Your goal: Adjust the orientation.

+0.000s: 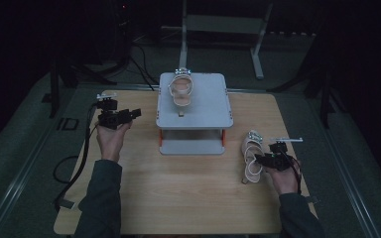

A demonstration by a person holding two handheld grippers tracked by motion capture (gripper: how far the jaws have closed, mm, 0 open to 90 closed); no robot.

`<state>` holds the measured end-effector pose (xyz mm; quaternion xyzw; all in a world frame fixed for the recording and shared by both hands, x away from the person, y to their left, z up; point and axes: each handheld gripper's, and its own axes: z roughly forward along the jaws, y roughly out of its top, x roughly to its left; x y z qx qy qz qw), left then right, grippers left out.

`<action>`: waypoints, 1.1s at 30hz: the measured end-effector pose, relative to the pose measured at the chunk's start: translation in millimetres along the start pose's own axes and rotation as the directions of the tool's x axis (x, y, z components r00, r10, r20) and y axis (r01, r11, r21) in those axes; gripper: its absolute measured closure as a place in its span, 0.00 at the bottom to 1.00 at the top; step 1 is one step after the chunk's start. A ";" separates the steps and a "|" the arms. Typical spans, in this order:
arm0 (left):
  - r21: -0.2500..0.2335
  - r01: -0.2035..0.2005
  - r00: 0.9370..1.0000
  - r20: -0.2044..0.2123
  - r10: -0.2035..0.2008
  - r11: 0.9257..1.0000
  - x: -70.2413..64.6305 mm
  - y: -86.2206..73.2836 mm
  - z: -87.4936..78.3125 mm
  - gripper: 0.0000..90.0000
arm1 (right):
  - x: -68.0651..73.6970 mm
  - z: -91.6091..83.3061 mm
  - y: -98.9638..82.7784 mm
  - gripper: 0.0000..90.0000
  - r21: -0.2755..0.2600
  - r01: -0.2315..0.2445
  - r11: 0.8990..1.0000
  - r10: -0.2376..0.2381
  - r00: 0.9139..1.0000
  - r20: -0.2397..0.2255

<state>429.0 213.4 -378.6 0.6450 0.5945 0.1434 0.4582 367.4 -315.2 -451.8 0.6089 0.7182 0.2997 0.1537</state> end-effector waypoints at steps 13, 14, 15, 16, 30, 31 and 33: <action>0.008 -0.002 1.000 0.002 0.002 1.000 -0.7 -0.9 2.3 0.50 | -4.4 -4.3 2.0 0.88 0.035 -0.046 0.998 0.046 0.999 -0.025; 0.007 -0.002 1.000 0.001 0.002 1.000 -0.6 -0.9 2.7 0.50 | -4.2 -4.2 2.5 0.89 0.032 -0.046 0.998 0.047 0.999 -0.026; 0.008 -0.001 1.000 0.001 0.001 1.000 -0.5 -0.8 2.9 0.50 | -3.7 -4.3 3.5 0.90 0.031 -0.050 0.998 0.051 0.998 -0.027; 0.009 -0.002 1.000 0.001 0.002 1.000 -0.4 -0.7 2.9 0.50 | -3.3 -4.2 4.9 0.90 0.029 -0.046 0.999 0.046 0.999 -0.025; 0.006 0.001 1.000 -0.004 -0.001 1.000 0.9 0.2 1.2 0.51 | -18.7 4.6 23.4 0.89 0.050 -0.026 0.998 0.028 0.999 -0.034; 0.005 0.002 1.000 -0.005 -0.001 1.000 0.9 0.3 1.2 0.51 | -20.3 4.2 22.8 0.89 0.047 -0.034 0.998 0.036 0.998 -0.043; 0.004 0.003 1.000 -0.003 -0.003 1.000 0.3 -0.1 1.4 0.51 | -21.3 4.1 22.6 0.87 0.051 -0.042 0.998 0.045 0.998 -0.048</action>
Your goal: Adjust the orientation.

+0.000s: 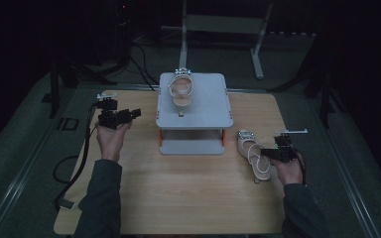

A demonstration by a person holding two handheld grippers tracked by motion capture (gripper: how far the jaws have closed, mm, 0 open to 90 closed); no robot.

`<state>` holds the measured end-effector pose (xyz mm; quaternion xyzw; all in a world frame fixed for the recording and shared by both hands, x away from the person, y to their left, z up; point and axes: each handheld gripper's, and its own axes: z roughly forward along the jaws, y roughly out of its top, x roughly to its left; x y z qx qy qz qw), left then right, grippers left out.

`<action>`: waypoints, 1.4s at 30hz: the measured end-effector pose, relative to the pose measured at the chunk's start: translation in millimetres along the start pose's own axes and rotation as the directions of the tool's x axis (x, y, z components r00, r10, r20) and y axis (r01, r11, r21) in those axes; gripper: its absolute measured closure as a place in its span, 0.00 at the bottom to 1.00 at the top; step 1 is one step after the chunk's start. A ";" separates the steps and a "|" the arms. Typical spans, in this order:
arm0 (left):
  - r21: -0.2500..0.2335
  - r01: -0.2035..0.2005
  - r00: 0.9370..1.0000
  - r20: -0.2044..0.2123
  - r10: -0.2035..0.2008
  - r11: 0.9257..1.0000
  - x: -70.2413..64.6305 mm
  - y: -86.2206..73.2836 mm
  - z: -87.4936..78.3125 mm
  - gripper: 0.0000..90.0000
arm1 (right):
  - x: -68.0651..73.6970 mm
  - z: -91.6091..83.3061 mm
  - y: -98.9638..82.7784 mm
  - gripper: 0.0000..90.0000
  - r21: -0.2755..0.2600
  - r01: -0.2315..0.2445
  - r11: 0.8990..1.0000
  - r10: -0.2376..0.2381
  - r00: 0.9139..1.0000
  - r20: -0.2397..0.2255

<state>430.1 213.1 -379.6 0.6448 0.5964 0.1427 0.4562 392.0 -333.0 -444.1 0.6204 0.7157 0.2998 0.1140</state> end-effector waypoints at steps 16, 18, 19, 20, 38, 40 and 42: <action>0.002 0.000 1.000 0.003 0.000 1.000 0.2 -3.2 2.1 0.51 | 3.2 6.0 1.3 0.85 0.068 -0.028 0.997 0.027 1.000 0.009; 0.000 0.001 1.000 0.002 -0.001 1.000 0.2 -3.4 2.1 0.51 | 1.5 6.1 1.6 0.88 0.069 -0.040 0.997 0.039 0.999 0.008; -0.001 0.001 1.000 0.002 -0.001 1.000 0.2 -3.3 2.1 0.51 | -0.3 5.7 2.1 0.88 0.073 -0.062 0.995 0.062 0.998 0.001; -0.003 0.001 1.000 0.003 -0.001 1.000 0.1 -3.2 2.2 0.51 | -1.2 5.7 2.6 0.89 0.077 -0.071 0.995 0.071 0.997 -0.003; -0.005 0.000 1.000 -0.007 0.000 1.000 5.2 -4.4 -0.7 0.51 | -5.0 5.7 9.0 0.91 0.045 -0.177 0.983 0.179 0.983 -0.046; -0.008 0.003 1.000 -0.008 -0.003 1.000 6.0 -4.5 -0.9 0.51 | -4.5 5.7 10.7 0.91 0.041 -0.181 0.983 0.183 0.982 -0.049; -0.008 0.004 1.000 -0.007 -0.004 1.000 6.5 -4.2 -1.4 0.51 | -4.5 5.1 12.2 0.92 0.026 -0.196 0.980 0.197 0.979 -0.053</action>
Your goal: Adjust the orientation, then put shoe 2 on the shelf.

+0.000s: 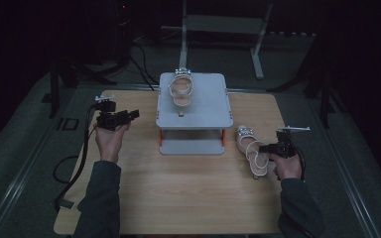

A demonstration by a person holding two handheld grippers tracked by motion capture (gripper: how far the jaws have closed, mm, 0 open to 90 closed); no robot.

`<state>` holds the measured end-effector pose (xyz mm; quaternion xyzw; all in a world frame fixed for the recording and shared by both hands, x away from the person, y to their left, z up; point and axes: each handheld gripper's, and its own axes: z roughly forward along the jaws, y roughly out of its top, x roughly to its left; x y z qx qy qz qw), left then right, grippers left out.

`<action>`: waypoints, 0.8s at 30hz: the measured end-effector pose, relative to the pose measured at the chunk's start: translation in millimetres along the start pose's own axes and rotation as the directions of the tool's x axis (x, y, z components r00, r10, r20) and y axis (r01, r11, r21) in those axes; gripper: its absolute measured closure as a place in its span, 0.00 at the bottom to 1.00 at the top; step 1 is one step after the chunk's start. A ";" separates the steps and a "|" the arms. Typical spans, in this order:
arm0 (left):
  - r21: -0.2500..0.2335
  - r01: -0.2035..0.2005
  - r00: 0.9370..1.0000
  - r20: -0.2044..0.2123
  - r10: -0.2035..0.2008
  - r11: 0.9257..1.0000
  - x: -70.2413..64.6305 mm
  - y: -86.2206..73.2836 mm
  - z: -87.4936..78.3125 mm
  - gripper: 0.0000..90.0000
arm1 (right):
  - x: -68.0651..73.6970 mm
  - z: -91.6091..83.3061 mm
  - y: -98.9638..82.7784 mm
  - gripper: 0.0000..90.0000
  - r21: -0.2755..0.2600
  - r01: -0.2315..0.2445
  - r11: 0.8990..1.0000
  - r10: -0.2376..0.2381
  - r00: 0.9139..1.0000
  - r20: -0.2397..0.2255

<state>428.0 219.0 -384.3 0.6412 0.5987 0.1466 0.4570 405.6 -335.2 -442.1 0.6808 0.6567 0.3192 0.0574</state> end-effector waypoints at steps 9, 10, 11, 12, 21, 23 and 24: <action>-0.002 0.003 1.000 0.000 -0.003 1.000 1.2 -1.2 0.0 0.51 | 1.2 -3.3 9.6 0.91 -0.033 -0.025 0.999 0.025 1.000 -0.002; -0.002 0.003 1.000 0.000 -0.003 1.000 1.2 -1.2 0.0 0.51 | 1.2 -3.3 9.6 0.91 -0.033 -0.025 0.999 0.025 1.000 -0.002; 0.000 0.001 1.000 0.000 -0.001 1.000 1.2 -1.8 0.5 0.51 | 1.3 -3.1 10.5 0.91 -0.034 -0.028 0.999 0.028 1.000 0.000; 0.001 0.001 1.000 -0.001 -0.001 1.000 1.0 -2.1 0.6 0.51 | 1.0 -2.7 11.9 0.91 -0.038 -0.034 0.999 0.034 0.999 -0.002; 0.002 -0.002 1.000 0.000 0.002 1.000 1.4 -2.7 -0.1 0.51 | 3.0 -6.9 24.5 0.91 -0.069 -0.051 0.996 0.051 0.999 -0.006; 0.001 -0.004 1.000 -0.001 0.004 1.000 1.2 -3.2 -0.3 0.51 | 3.7 -7.4 27.3 0.91 -0.075 -0.053 0.996 0.053 0.999 -0.006; 0.000 -0.005 1.000 -0.002 0.005 1.000 1.0 -3.5 -0.6 0.51 | 4.1 -7.8 28.6 0.91 -0.078 -0.056 0.995 0.056 0.998 -0.006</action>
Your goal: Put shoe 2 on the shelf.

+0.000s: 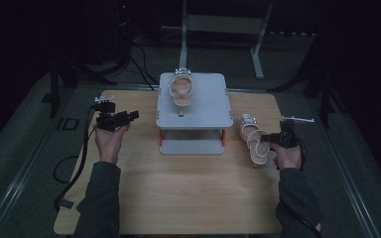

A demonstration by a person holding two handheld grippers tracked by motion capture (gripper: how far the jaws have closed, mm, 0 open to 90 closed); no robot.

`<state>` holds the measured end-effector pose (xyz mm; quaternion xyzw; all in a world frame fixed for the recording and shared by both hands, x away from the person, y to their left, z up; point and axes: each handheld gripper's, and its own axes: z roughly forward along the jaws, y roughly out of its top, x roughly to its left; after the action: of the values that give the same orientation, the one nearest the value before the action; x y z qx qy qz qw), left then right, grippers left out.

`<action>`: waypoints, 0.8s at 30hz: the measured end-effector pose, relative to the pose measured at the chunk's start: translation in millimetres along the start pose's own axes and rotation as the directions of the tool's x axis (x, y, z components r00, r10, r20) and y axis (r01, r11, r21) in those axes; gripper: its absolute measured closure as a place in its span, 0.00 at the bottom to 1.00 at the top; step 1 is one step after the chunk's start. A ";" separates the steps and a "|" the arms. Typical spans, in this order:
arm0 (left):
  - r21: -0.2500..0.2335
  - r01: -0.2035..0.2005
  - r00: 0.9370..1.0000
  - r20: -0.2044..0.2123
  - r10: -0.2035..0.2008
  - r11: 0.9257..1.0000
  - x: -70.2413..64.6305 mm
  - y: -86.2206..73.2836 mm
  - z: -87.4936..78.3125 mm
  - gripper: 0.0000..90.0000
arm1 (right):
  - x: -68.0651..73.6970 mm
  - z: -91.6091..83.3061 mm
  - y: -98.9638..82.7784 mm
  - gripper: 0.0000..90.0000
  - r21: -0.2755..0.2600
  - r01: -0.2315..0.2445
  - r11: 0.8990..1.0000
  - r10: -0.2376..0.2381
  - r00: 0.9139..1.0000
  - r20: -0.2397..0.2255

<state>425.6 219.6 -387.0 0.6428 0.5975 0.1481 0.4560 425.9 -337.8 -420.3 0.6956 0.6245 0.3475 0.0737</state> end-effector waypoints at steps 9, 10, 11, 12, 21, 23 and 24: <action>0.000 0.003 1.000 0.000 -0.003 1.000 1.7 -1.9 0.5 0.51 | 5.5 -5.1 13.8 0.91 -0.030 -0.016 0.999 0.016 1.000 -0.007; 0.000 0.003 1.000 0.000 -0.003 1.000 1.7 -1.9 0.5 0.51 | 5.5 -5.1 13.8 0.91 -0.030 -0.016 0.999 0.016 1.000 -0.007; -0.001 0.003 1.000 0.001 -0.003 1.000 1.6 -2.1 0.6 0.51 | 5.8 -5.7 15.8 0.91 -0.035 -0.019 0.999 0.019 1.000 -0.005; -0.003 0.003 1.000 0.001 -0.003 1.000 1.6 -2.2 0.7 0.51 | 7.5 -7.5 21.8 0.91 -0.047 -0.026 0.999 0.026 1.000 -0.001; -0.002 0.000 1.000 0.000 0.000 1.000 1.0 -3.5 1.3 0.51 | 19.5 -12.7 36.7 0.91 -0.071 -0.025 0.997 0.024 1.000 -0.013; -0.005 0.002 1.000 -0.001 -0.002 1.000 1.2 -3.3 0.9 0.51 | 20.8 -13.3 38.1 0.91 -0.072 -0.024 0.997 0.023 1.000 -0.014; -0.005 0.001 1.000 0.000 -0.001 1.000 1.2 -3.2 0.6 0.51 | 22.0 -14.0 39.5 0.91 -0.073 -0.023 0.997 0.022 1.000 -0.017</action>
<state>424.3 220.1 -390.2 0.6415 0.5974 0.1495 0.4574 449.7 -330.4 -380.1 0.6966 0.6041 0.3765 0.0901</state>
